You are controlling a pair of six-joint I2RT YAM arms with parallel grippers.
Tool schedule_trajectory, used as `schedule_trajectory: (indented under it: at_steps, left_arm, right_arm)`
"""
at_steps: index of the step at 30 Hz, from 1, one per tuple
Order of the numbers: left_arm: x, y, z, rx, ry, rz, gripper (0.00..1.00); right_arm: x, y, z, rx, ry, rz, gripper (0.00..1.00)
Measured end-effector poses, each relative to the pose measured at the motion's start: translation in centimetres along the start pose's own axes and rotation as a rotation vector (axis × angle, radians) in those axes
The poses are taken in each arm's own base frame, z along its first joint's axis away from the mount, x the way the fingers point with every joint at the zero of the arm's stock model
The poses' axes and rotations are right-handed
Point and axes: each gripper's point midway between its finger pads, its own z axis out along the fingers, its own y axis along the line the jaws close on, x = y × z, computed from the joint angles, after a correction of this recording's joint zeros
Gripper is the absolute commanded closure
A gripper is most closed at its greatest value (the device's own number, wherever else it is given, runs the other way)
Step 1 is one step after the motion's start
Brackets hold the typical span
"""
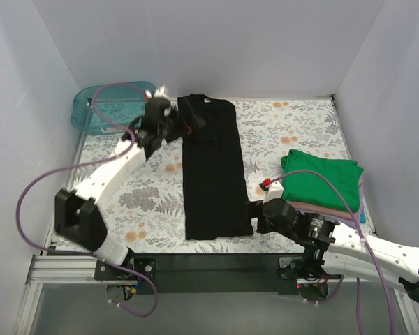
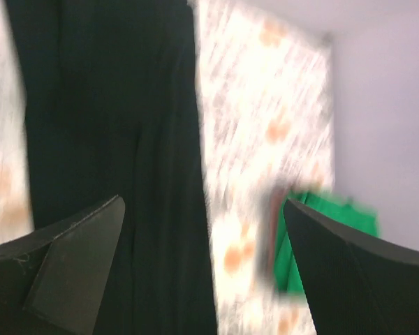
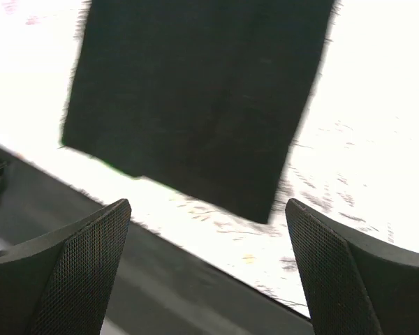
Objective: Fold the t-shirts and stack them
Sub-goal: Fold the tshirt
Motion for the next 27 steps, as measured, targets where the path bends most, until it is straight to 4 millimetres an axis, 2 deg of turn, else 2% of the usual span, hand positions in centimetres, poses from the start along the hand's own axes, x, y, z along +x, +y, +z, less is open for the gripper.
schedule_trajectory:
  at_steps: [1, 4, 7, 8, 9, 11, 16, 17, 19, 22, 24, 26, 27]
  left_arm:
    - [2.1, 0.4, -2.0, -0.009, 0.002, -0.009, 0.02]
    - [12.1, 4.6, -5.8, -0.091, 0.128, -0.041, 0.02]
    - [21.4, 10.9, -9.1, -0.243, 0.288, -0.062, 0.02]
    - [23.2, 12.1, -10.1, -0.268, 0.316, -0.068, 0.03]
    - [25.8, 14.4, -12.3, -0.316, 0.361, -0.085, 0.03]
    - [26.7, 14.7, -13.6, -0.31, 0.361, -0.107, 0.04]
    - [29.0, 13.2, -15.8, -0.253, 0.404, -0.117, 0.12]
    - [29.6, 13.3, -15.8, -0.265, 0.419, -0.115, 0.19]
    - [30.8, 14.0, -15.6, -0.306, 0.452, -0.108, 0.26]
    - [32.4, 15.5, -15.6, -0.372, 0.491, -0.097, 0.39]
    - [32.5, 15.3, -15.3, -0.373, 0.488, -0.106, 0.51]
    - [32.8, 15.4, -15.1, -0.381, 0.49, -0.112, 0.56]
    - [32.8, 15.4, -15.1, -0.383, 0.49, -0.115, 0.64]
  right_arm:
    - [0.2, -0.6, 0.2, 0.025, 0.001, 0.009, 0.02]
    - [1.2, -2.4, 1.0, 0.115, 0.031, 0.021, 0.02]
    - [2.3, -3.6, 1.7, 0.18, 0.071, 0.025, 0.02]
    - [2.4, -3.8, 1.9, 0.194, 0.075, 0.03, 0.04]
    - [2.5, -4.1, 2.0, 0.211, 0.075, 0.038, 0.04]
    - [2.6, -4.4, 2.2, 0.224, 0.076, 0.05, 0.06]
    - [4.3, -5.8, 2.6, 0.268, 0.111, 0.072, 0.11]
    - [4.7, -6.0, 2.7, 0.272, 0.119, 0.076, 0.13]
    - [5.3, -6.2, 2.8, 0.269, 0.133, 0.09, 0.21]
    - [5.5, -5.8, 3.1, 0.24, 0.13, 0.109, 0.28]
    - [5.6, -5.3, 3.4, 0.214, 0.128, 0.123, 0.32]
    - [5.5, -4.9, 3.7, 0.192, 0.119, 0.133, 0.35]
    - [5.5, -4.7, 3.8, 0.181, 0.118, 0.137, 0.44]
